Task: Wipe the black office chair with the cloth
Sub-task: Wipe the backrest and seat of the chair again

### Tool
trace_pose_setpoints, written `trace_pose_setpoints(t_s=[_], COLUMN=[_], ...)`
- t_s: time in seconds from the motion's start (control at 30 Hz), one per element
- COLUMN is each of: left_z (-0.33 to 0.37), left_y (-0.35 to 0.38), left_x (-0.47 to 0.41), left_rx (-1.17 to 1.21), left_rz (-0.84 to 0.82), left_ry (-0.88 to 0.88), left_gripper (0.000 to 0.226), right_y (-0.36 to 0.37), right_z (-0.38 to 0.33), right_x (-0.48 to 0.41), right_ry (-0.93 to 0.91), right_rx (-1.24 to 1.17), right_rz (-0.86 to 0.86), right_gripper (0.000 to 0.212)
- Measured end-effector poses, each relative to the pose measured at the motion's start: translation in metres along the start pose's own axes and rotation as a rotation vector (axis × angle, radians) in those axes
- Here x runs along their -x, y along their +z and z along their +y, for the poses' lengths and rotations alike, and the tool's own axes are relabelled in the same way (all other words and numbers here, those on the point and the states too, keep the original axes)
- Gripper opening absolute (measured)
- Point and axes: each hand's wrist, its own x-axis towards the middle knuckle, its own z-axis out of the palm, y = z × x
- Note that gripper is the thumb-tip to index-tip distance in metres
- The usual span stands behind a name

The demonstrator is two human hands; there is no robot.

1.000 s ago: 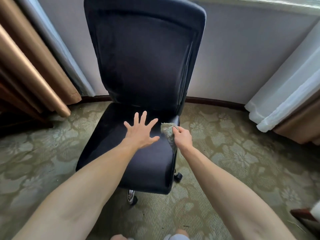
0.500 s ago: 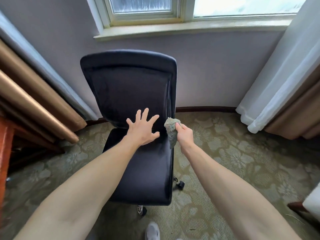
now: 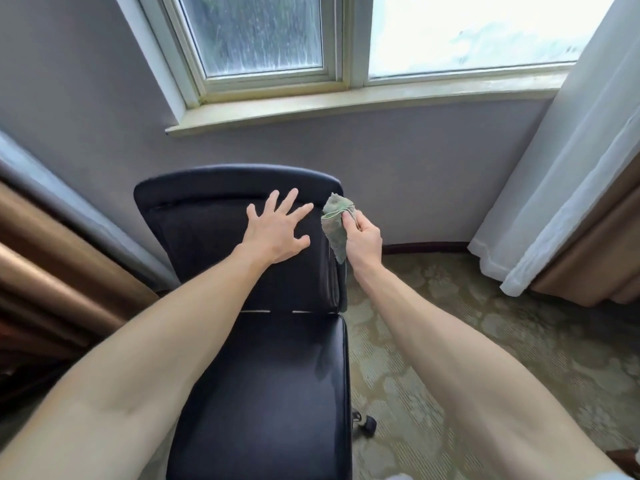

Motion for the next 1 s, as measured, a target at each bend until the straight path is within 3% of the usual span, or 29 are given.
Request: trace_pose_setpoints(t_s=[0.17, 0.43, 0.6, 0.8, 1.0], left_z=[0.004, 0.015, 0.027, 0.026, 0.016], left_y=[-0.012, -0.011, -0.008, 0.003, 0.005], left_x=[-0.047, -0.115, -0.141, -0.145, -0.137], left_rx=[-0.037, -0.014, -0.046, -0.199, -0.232], left_rz=[-0.009, -0.021, -0.081, -0.161, -0.135], left_ry=[0.031, -0.023, -0.021, -0.005, 0.052], left_gripper=[0.073, 0.081, 0.09, 0.12, 0.118], right_y=[0.006, 0.01, 0.0, 0.004, 0.013], right_z=[-0.016, -0.028, -0.043, 0.017, 0.074], right_x=[-0.052, -0.137, -0.159, -0.135, -0.103], right_ry=[-0.023, 0.053, -0.045, -0.068, 0.123], right_rx=[-0.075, -0.15, -0.151, 0.023, 0.079], right_rz=[0.036, 0.071, -0.051, -0.285, -0.268], right_gripper=[0.021, 0.043, 0.025, 0.028, 0.032])
